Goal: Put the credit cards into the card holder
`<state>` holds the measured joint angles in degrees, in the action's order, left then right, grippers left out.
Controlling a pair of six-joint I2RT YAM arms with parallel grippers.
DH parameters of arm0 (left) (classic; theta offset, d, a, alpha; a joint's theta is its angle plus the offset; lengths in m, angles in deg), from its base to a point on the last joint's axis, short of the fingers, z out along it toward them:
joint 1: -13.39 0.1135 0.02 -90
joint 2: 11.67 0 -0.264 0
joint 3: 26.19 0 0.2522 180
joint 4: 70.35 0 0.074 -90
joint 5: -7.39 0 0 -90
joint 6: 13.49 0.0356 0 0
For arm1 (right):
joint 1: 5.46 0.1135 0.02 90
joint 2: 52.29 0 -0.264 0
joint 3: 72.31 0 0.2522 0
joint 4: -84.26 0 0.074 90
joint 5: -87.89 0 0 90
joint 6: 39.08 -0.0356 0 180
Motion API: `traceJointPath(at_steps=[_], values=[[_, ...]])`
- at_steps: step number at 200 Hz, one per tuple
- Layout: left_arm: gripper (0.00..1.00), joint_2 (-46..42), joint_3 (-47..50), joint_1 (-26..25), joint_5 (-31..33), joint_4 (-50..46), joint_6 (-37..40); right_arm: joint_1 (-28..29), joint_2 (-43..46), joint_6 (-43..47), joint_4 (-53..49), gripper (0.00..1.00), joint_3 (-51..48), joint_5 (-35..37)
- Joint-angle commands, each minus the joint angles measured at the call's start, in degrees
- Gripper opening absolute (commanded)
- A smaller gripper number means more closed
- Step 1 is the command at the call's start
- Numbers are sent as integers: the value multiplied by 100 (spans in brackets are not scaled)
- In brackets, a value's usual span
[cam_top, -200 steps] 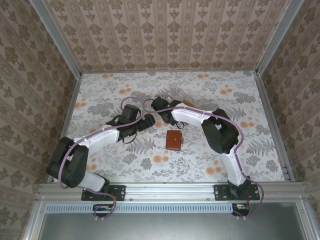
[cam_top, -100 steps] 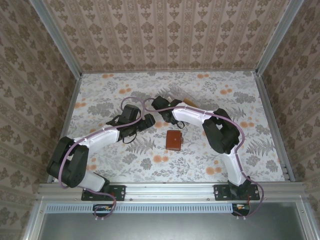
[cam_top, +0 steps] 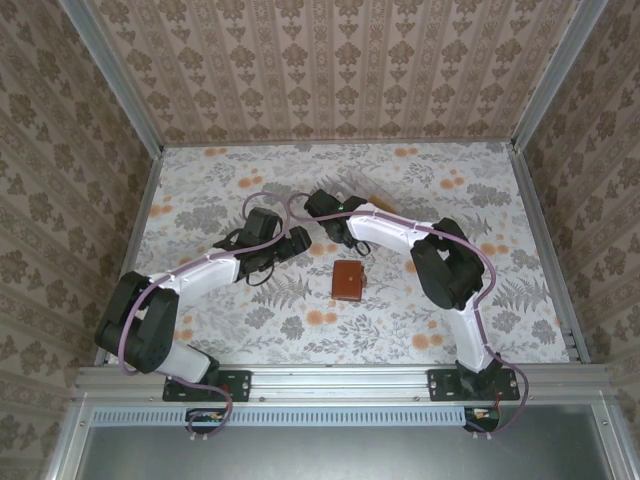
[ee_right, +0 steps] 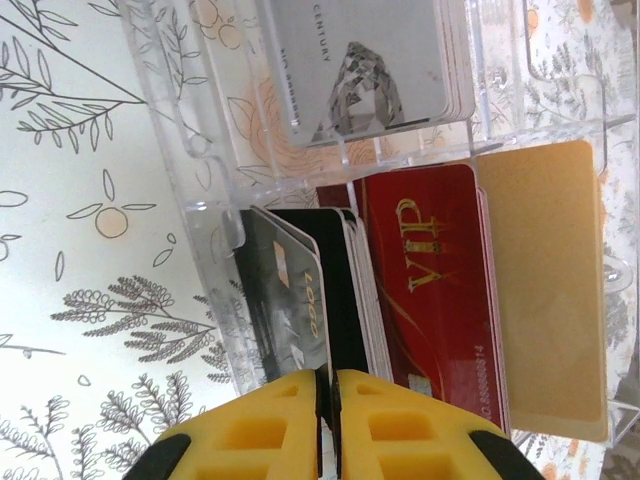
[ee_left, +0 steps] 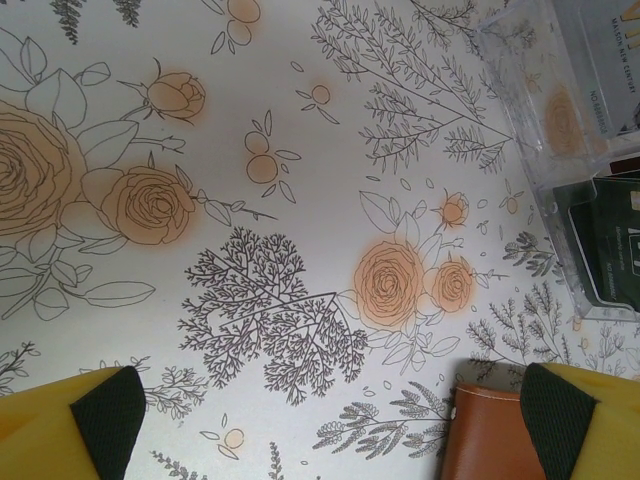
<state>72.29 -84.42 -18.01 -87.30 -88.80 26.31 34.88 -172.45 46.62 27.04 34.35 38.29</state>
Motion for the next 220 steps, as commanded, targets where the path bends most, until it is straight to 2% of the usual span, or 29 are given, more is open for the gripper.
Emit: traceJointPath(at_steps=[1,69,95,177,220], values=[[100,58,-184,37,-21,-120,-16,-52,377,-148,-303,13,122,-258],[100,8,-293,24,-59,-184,46,-166,520,-394,-596,13,267,-774],[99,-65,-154,20,-49,-103,-30,-219,498,-748,-855,9,469,-867],[99,-67,-238,20,-97,-164,27,-263,502,-1338,-1286,9,781,-1178],[94,-100,-261,20,-240,-66,28,-297,1025,-1845,-1223,9,677,-1889]])
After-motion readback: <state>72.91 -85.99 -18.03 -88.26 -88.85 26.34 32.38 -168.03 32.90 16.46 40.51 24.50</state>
